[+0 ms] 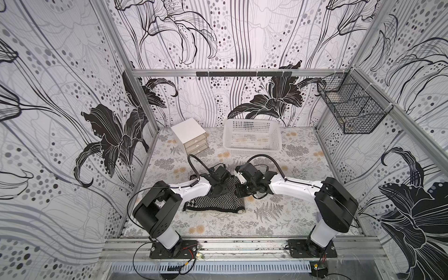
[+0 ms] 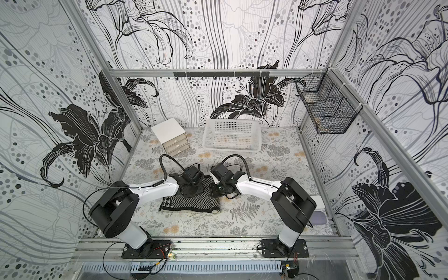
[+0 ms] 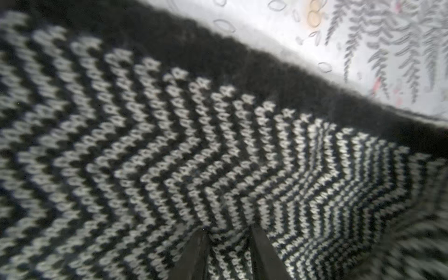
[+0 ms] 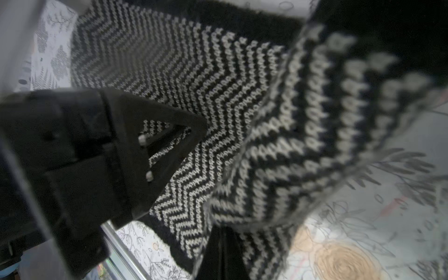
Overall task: Roll up the scarf and place it into the basket
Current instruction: Roll the scarf at the center of the board.
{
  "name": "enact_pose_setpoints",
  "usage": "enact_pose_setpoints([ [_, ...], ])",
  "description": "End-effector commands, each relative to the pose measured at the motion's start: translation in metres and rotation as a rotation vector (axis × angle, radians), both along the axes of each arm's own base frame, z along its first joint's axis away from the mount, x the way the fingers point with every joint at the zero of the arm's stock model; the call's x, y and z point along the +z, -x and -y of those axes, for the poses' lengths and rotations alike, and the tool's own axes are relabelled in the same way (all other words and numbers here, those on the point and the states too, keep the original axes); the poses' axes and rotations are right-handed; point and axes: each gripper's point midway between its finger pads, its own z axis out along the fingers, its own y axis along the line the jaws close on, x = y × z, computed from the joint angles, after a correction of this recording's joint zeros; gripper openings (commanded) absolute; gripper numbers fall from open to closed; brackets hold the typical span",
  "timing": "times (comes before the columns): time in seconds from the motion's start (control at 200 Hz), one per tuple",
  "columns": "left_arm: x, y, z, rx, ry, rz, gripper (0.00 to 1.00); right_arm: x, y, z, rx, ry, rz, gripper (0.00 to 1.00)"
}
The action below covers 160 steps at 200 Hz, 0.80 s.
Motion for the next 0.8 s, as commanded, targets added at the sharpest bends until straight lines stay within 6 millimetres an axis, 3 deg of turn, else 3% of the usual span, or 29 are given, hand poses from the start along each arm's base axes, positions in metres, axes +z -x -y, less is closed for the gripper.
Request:
enact_pose_setpoints([
  [0.0, -0.012, 0.009, 0.004, -0.004, 0.044, -0.033, 0.32, -0.006, -0.005, -0.016, -0.014, -0.05, -0.014, 0.0],
  [0.2, 0.023, 0.004, -0.001, -0.002, 0.069, 0.044, 0.32, -0.035, -0.01, -0.019, -0.051, -0.054, -0.017, 0.0],
  [0.415, 0.045, -0.009, 0.028, -0.076, 0.189, 0.098, 0.32, -0.04, -0.01, -0.017, -0.055, -0.05, -0.016, 0.0],
  [0.616, 0.039, -0.027, 0.053, -0.117, 0.247, 0.105, 0.32, -0.039, -0.007, -0.014, -0.052, -0.046, -0.017, 0.0],
  [0.796, 0.014, -0.037, 0.045, -0.063, 0.187, 0.067, 0.31, -0.034, -0.003, -0.009, -0.05, -0.045, -0.014, 0.0],
])
